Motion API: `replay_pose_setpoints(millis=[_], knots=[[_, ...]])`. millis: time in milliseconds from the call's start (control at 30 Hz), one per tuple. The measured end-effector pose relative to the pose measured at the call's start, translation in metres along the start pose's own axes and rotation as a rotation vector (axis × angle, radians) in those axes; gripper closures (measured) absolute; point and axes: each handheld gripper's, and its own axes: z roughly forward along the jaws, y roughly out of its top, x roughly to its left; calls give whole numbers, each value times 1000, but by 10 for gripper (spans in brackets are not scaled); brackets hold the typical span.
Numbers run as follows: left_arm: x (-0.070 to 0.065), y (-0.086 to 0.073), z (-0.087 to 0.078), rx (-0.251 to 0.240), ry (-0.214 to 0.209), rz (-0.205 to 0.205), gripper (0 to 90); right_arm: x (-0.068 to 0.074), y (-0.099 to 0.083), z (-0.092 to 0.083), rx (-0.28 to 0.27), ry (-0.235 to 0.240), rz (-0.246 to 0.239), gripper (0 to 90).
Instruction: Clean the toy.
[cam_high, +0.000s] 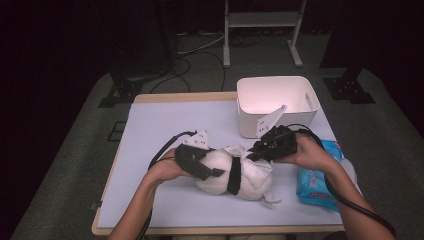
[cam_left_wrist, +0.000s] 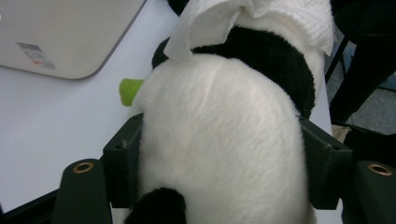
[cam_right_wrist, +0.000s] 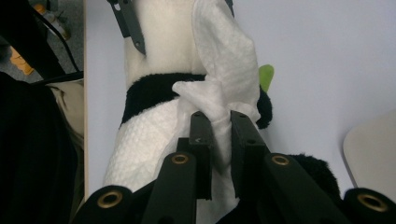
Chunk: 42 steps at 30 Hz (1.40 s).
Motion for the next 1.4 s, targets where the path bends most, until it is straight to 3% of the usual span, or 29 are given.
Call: replay_pose_setpoints(millis=[300,500,967,1200,1267,1400], knots=[[3,-3,-1,14,-46,-10,158,4,-4,3,-6,19,-4,800],[5,-5,-3,18,-78,-7,139,6,-5,4,-6,34,-10,800],[6,-4,-14,47,-94,6,106,12,-12,1,-9,45,-11,800],[7,-6,-19,45,-115,5,133,13,-16,-3,-9,46,-6,800],[7,-6,-19,48,-116,3,220,13,-15,-4,-9,38,-15,800],[4,-6,-20,78,-103,16,307,15,-6,-3,-9,23,-26,800]])
